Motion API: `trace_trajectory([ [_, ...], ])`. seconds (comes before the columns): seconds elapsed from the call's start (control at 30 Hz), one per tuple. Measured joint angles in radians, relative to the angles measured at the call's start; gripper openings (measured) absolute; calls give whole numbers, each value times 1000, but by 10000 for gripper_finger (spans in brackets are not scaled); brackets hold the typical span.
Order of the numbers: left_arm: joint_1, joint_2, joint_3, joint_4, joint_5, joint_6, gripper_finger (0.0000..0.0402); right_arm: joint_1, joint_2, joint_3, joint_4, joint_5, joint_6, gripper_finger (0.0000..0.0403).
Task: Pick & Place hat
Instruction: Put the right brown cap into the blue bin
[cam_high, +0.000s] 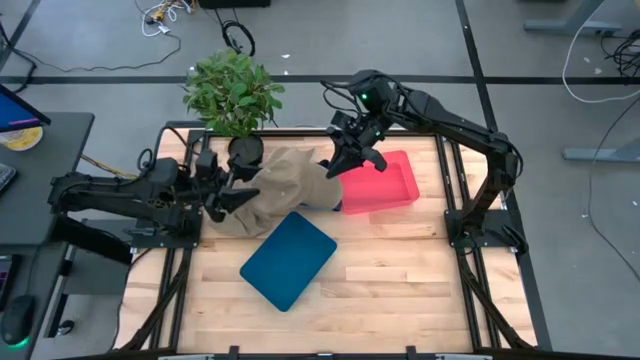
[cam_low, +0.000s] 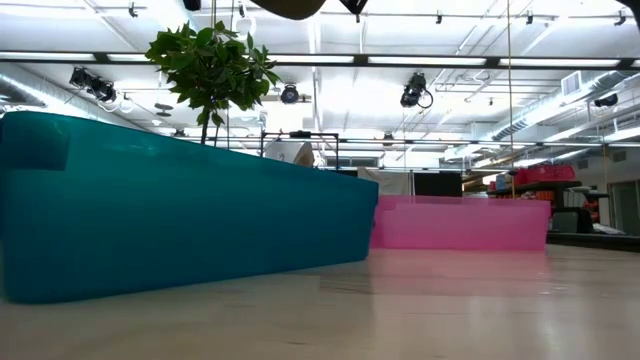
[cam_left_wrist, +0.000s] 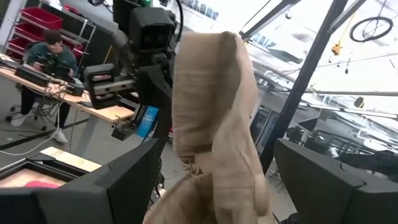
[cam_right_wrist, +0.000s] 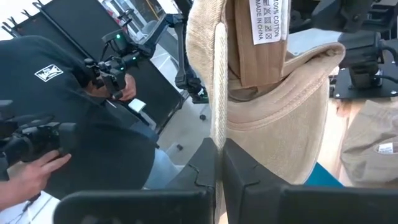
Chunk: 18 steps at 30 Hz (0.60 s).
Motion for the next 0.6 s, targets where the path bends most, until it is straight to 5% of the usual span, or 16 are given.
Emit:
trace_trajectory([
  [0.27, 0, 0, 0, -8, 46, 7, 292, 0, 0, 0, 20, 0, 18, 4],
  [0.6, 0, 0, 0, -23, 61, 51, 111, 0, 0, 0, 19, 1, 0, 10],
])
